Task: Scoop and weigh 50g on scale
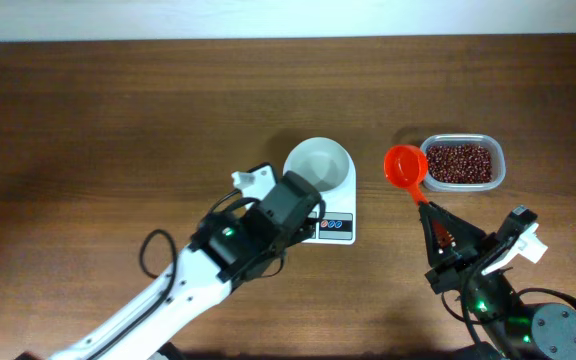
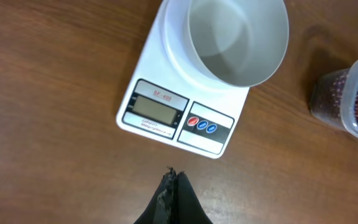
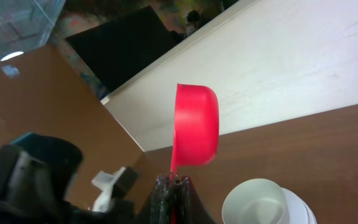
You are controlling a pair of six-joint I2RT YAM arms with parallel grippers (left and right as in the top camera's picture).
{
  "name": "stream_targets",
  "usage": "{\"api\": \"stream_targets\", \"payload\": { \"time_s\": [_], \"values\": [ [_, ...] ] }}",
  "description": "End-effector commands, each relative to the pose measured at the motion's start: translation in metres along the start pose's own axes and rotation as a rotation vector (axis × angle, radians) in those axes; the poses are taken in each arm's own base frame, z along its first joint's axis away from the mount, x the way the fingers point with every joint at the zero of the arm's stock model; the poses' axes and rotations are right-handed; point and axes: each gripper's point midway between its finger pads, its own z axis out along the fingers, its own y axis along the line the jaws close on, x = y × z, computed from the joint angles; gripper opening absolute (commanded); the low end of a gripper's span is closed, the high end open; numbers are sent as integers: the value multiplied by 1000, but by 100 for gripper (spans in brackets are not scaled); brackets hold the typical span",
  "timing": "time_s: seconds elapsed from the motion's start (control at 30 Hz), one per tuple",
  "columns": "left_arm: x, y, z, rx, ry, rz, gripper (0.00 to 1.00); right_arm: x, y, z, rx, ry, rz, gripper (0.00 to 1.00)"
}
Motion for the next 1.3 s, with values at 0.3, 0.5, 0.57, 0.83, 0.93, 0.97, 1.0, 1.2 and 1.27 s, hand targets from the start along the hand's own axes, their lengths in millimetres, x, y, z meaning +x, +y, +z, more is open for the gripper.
{"api": "stream_targets", "payload": {
  "time_s": [0.3, 0.5, 0.57, 0.83, 0.93, 0.97, 1.0, 1.2, 1.27],
  "values": [
    [39, -7, 117, -138, 71, 80, 0, -19, -18, -6, 126, -86, -4, 4],
    [43, -7, 132, -147, 75, 82, 0, -29, -44, -12, 272, -155, -2, 4],
    [44, -6, 137, -151, 77, 83, 0, -25, -47, -13, 288, -141, 0, 4],
    [51, -14, 151, -129, 74, 94, 0, -25, -53, -14, 320, -147, 1, 4],
    [51, -14, 151, -127, 73, 93, 0, -25, -53, -14, 322, -145, 1, 4],
    [51, -15, 151, -125, 72, 93, 0, -25, -53, -14, 322, -145, 1, 4],
    [51, -15, 151, -125, 72, 93, 0, -25, -53, -14, 322, -145, 0, 4],
    [51, -16, 155, -120, 70, 92, 0, -25, -53, -14, 322, -145, 1, 4],
    [51, -17, 156, -117, 69, 92, 0, -25, -53, -14, 322, -145, 1, 4]
  ]
}}
